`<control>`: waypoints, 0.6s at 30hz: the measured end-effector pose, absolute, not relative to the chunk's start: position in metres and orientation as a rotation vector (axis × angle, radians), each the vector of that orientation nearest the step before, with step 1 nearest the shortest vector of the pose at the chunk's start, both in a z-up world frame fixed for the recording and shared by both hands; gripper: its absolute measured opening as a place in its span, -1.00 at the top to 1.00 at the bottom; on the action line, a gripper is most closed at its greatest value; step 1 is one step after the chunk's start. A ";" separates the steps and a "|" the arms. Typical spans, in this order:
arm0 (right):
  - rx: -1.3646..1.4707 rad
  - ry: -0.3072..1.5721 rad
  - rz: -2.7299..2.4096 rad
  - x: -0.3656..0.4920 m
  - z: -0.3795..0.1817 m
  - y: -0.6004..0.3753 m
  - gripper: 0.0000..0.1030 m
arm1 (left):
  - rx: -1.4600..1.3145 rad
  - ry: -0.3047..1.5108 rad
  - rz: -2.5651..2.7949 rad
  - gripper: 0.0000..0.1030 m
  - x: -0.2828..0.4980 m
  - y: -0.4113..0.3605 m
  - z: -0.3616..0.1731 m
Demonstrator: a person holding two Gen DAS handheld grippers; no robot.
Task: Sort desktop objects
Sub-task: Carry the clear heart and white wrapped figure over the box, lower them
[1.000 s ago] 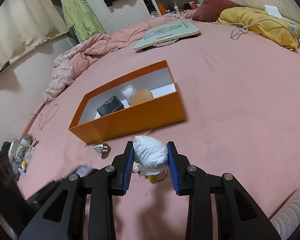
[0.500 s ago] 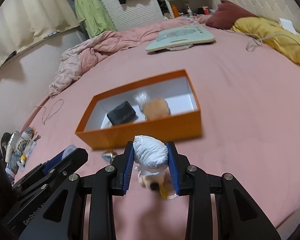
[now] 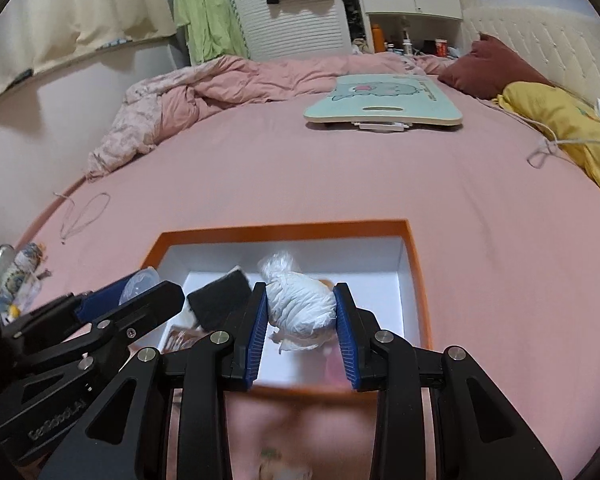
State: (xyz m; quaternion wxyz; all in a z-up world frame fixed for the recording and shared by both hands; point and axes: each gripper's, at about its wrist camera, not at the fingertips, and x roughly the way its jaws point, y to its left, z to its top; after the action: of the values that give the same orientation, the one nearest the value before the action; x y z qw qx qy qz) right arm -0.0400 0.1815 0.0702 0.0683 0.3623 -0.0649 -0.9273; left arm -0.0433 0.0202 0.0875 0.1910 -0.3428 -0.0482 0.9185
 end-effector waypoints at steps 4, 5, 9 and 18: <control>1.120 -0.178 -2.784 -0.049 0.059 0.178 0.34 | -1.008 -0.169 2.567 0.30 -0.049 0.019 0.076; 1.128 -0.178 -2.781 -0.049 0.057 0.178 0.34 | -1.022 -0.180 2.561 0.30 -0.050 0.019 0.073; 1.150 -0.176 -2.776 -0.049 0.052 0.177 0.34 | -1.049 -0.194 2.560 0.30 -0.050 0.019 0.069; 1.156 -0.166 -2.785 -0.048 0.052 0.176 0.34 | -1.080 -0.185 2.569 0.30 -0.051 0.019 0.063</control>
State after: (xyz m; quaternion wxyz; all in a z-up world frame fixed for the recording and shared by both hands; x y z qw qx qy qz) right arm -0.0476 0.1758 0.0525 0.0605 0.3822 -0.0547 -0.9205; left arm -0.0510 0.0192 0.0626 0.1733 -0.3808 -0.0651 0.9059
